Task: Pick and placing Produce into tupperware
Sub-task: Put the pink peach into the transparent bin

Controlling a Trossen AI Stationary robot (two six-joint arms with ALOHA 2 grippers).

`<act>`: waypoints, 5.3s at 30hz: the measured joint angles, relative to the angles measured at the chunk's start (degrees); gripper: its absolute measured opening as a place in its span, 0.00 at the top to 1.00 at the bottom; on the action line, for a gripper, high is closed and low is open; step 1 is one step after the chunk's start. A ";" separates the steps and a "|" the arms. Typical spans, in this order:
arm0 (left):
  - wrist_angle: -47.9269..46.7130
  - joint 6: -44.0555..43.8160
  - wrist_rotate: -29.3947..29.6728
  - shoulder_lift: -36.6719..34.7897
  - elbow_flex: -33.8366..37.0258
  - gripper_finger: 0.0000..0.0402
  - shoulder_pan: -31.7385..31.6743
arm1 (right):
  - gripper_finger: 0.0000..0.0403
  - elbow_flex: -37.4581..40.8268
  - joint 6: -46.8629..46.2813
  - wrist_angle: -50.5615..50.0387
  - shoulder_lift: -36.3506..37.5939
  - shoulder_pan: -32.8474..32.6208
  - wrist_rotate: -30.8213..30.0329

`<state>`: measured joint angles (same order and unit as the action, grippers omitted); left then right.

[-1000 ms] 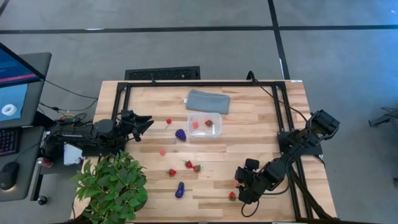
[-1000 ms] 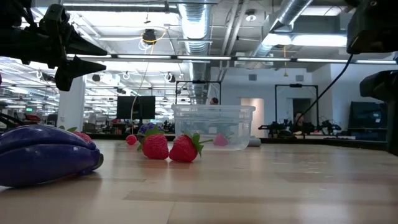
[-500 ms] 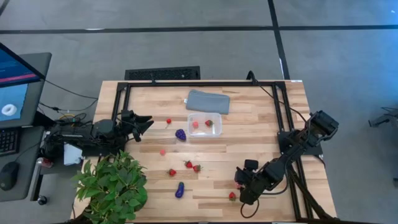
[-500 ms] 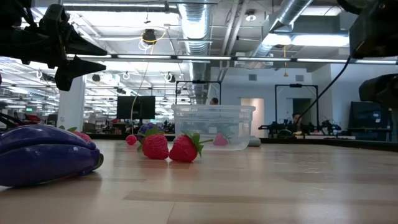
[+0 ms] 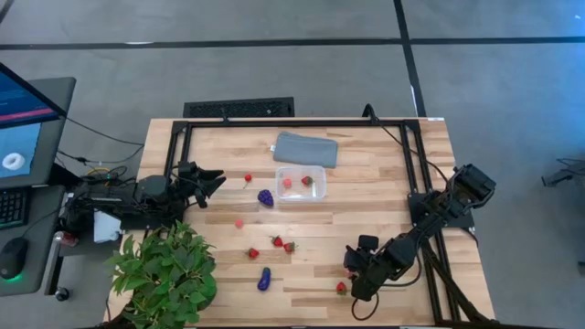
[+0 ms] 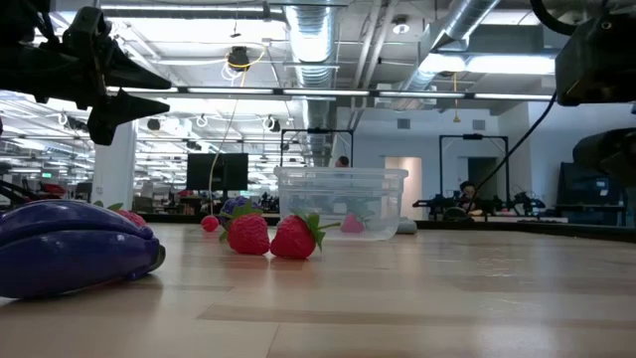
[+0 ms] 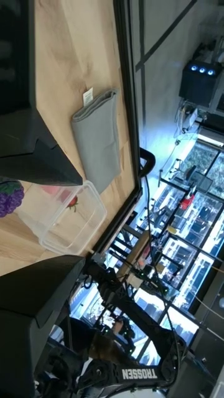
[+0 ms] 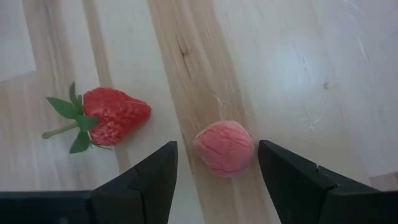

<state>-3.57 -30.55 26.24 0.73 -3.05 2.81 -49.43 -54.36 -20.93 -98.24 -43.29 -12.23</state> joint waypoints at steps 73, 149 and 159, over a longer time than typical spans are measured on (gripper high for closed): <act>0.01 -0.07 0.05 0.01 0.02 0.54 0.02 | 0.65 0.08 -2.68 0.89 0.96 0.71 0.15; 0.02 0.52 1.03 0.11 0.02 0.54 0.00 | 0.66 0.00 42.69 24.59 7.85 52.81 1.95; 0.02 0.37 1.07 0.11 0.02 0.54 0.00 | 0.66 0.00 42.82 24.47 7.84 52.76 3.41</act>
<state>-3.55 -30.17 27.31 0.84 -3.03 2.81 -49.43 -11.54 3.54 -90.39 9.48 -8.82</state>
